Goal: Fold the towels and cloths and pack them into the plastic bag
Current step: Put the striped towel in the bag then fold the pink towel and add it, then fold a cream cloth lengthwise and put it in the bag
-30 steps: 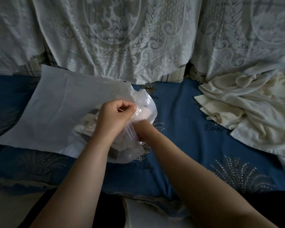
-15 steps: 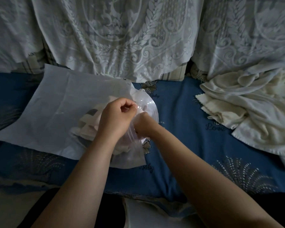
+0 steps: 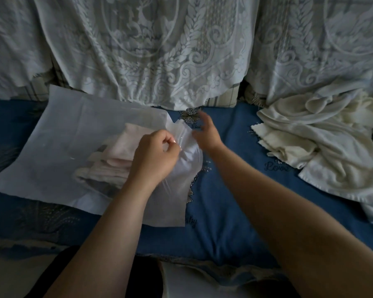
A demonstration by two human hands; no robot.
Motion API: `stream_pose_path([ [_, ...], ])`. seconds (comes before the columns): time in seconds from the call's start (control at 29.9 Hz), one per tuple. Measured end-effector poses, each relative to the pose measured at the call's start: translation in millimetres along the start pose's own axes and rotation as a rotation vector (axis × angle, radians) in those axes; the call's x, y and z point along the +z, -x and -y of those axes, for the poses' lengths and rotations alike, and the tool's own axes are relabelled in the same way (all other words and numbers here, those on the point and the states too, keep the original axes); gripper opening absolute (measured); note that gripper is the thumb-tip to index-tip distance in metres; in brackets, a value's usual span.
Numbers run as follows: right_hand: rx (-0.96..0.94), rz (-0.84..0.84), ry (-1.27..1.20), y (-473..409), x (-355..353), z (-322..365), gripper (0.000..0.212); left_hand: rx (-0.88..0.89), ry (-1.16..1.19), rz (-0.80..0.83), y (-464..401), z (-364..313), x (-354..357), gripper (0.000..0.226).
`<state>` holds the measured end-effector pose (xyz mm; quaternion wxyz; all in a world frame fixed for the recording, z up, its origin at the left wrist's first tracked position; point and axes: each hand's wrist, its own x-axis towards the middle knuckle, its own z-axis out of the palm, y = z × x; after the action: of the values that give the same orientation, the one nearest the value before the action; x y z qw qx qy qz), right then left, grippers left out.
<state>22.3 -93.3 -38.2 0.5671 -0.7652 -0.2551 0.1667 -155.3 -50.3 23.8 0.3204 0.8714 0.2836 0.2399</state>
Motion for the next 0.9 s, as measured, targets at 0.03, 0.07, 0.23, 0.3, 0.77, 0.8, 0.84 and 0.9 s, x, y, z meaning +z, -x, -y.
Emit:
stream_pose_path([
  [0.03, 0.016, 0.145, -0.035, -9, -3, 6, 0.072, -0.025, 0.054, 0.062, 1, 1, -4, 0.013],
  [0.07, 0.033, 0.291, 0.006, -16, -5, 11, 0.077, -0.051, 0.117, 0.115, 1, 2, -10, 0.017],
  [0.23, -0.165, 0.417, 0.638, -24, -3, 29, 0.029, -0.172, 0.093, -0.007, -26, 40, -17, 0.025],
  [0.3, -0.233, 0.291, 0.664, -23, -5, 22, 0.021, -0.301, -0.103, 0.156, -39, 69, -7, 0.045],
  [0.77, 0.468, 0.085, 0.203, 31, -45, -50, 0.068, 0.051, -0.395, 0.328, -8, 28, 33, 0.065],
  [0.8, 0.402, 0.100, 0.351, 39, -54, -58, 0.061, 0.106, -0.398, 0.375, -4, 17, 39, 0.071],
  [0.84, 0.314, 0.087, 0.517, 45, -67, -65, 0.054, 0.154, -0.423, 0.422, 1, 9, 45, 0.077],
  [0.9, 0.151, 0.007, 0.823, 51, -103, -76, 0.042, 0.242, -0.522, 0.511, 9, -4, 58, 0.085],
])
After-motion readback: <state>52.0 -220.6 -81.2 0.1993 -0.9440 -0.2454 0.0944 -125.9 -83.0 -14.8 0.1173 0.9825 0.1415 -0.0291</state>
